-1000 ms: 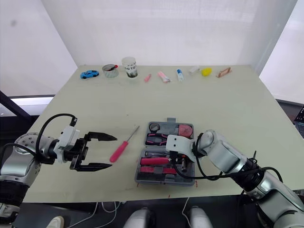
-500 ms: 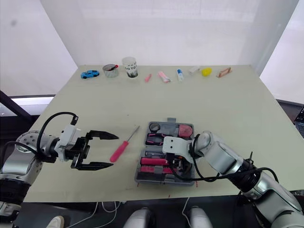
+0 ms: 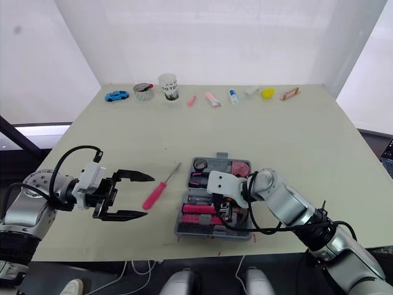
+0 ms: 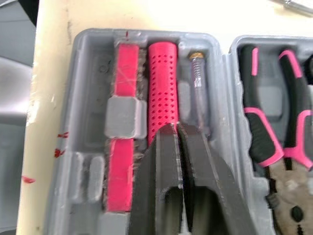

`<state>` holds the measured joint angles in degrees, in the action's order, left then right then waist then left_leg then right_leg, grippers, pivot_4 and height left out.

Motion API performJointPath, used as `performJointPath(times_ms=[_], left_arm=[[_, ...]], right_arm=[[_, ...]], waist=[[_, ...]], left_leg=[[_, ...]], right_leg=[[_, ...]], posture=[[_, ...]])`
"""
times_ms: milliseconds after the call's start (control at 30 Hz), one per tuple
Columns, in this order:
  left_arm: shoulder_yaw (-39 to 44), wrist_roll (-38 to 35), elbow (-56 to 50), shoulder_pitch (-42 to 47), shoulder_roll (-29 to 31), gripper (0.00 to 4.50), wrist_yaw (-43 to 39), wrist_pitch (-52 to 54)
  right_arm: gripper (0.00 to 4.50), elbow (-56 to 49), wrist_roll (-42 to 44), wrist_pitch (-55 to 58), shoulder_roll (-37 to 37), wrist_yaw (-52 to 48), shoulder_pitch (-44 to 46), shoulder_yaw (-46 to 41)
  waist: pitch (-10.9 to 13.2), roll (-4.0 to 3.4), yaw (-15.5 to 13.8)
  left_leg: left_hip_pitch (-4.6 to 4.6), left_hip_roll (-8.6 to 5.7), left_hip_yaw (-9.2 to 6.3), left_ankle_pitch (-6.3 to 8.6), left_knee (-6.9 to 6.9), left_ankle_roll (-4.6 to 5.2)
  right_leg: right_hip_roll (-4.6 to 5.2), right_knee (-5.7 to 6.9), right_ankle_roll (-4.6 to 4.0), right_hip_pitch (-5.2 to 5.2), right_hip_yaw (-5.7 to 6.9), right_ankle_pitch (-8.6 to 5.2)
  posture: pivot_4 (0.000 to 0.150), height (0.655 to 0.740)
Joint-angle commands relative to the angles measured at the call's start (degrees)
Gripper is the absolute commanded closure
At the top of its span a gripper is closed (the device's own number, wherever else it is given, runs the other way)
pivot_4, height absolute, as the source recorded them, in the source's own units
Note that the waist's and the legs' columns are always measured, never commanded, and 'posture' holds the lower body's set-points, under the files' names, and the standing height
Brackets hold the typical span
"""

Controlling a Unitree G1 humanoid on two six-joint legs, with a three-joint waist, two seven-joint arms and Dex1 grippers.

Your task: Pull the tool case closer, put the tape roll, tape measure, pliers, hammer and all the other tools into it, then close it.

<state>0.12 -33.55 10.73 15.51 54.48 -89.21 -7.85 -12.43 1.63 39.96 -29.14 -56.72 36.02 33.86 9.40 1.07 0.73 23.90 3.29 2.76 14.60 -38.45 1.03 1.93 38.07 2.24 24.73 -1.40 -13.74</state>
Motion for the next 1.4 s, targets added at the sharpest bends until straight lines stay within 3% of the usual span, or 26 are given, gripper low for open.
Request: performJointPath(times_ms=[33,467,667,833,933,1333,1400], left_arm=[[0.5,-0.8,-0.3,0.9,-0.4,0.0,-3.3,-0.3],[1.3,-0.4,0.0,0.4,-1.6,0.0,-3.3,-0.3],[2.0,-0.1,-0.4,-0.7,-2.2,0.0,-3.1,-0.2],[4.4,-2.2,-1.6,-2.2,-3.0,0.0,0.3,3.5],[7.4,-3.9,-3.0,-4.0,-4.4,0.0,4.2,7.3],[17.2,-2.3,-1.0,-9.9,-13.2,0.0,20.6,10.7],[18.1,-0.2,1.0,-11.1,-14.3,0.0,23.3,9.2]], right_arm=[[4.48,-0.1,0.9,-1.5,1.5,0.6,-0.5,-1.5],[4.48,12.9,-2.9,-11.6,3.8,1.8,-6.0,0.6],[4.48,10.7,-1.0,-11.9,4.5,1.4,-6.6,-2.7],[4.48,5.4,6.7,-12.4,8.1,4.1,-9.3,-12.3],[4.48,2.7,7.8,-14.2,6.6,5.5,-13.0,-16.6],[4.48,2.2,16.8,-32.5,4.8,10.7,-31.3,-40.5],[3.81,1.9,18.3,-34.7,4.8,11.8,-35.5,-44.9]], waist=[[0.0,0.0,0.0],[0.0,0.05,0.0],[-0.1,0.08,0.0],[0.0,0.08,0.0],[-0.1,0.09,0.0],[-0.1,0.12,0.0],[-0.1,0.12,0.0]], left_leg=[[0.0,0.0,0.0,0.0,0.0,0.0],[-0.05,0.0,0.0,0.0,-0.02,0.0],[-0.12,0.0,-0.01,-0.01,-0.06,0.0],[-0.07,0.0,-0.03,-0.01,-0.08,0.0],[-0.07,0.0,-0.03,0.0,-0.07,0.0],[-0.19,0.0,-0.04,-0.01,-0.07,0.0],[-0.18,-0.01,-0.05,-0.01,-0.06,0.0]], right_leg=[[0.0,0.0,0.0,0.0,0.0,0.0],[-0.01,0.03,0.0,-0.04,-0.01,0.0],[-0.01,0.1,0.0,-0.09,-0.01,0.01],[-0.01,0.11,0.0,-0.08,0.0,0.01],[0.0,0.1,0.0,-0.08,0.0,0.01],[0.0,0.1,0.01,-0.18,-0.01,0.02],[0.0,0.1,0.01,-0.18,-0.01,0.02]], posture=[[0.15,0.74],[0.15,0.74],[0.15,0.74],[0.15,0.74],[0.15,0.74],[0.15,0.74],[0.15,0.74]])
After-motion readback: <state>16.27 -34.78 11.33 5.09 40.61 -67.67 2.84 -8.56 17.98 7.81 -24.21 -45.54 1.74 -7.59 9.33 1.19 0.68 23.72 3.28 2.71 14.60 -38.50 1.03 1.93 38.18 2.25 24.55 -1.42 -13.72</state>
